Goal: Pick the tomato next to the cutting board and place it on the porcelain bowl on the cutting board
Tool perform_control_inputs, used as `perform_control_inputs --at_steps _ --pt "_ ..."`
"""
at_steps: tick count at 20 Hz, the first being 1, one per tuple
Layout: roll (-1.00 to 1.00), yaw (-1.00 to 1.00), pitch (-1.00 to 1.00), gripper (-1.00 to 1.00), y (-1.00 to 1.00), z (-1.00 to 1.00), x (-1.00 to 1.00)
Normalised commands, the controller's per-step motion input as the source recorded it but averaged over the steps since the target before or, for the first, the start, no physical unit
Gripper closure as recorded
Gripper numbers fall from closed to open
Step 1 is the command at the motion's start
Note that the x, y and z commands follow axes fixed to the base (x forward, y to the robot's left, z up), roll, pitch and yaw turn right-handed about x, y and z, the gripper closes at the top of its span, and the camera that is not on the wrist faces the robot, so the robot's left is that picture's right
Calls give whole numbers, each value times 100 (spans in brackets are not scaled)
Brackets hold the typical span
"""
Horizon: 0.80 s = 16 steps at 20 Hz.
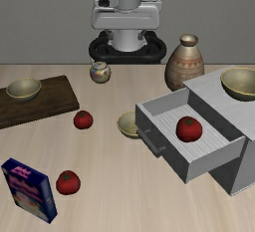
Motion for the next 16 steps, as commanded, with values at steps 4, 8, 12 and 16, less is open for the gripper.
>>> perform_control_inputs --at_steps 4,8,12,16 --pt "0 0 0 -100 -100 0 0" --pt "0 0 0 -100 -100 0 0" --pt "0 0 0 -100 -50 0 50" --pt "0 0 0 -100 0 0 100"
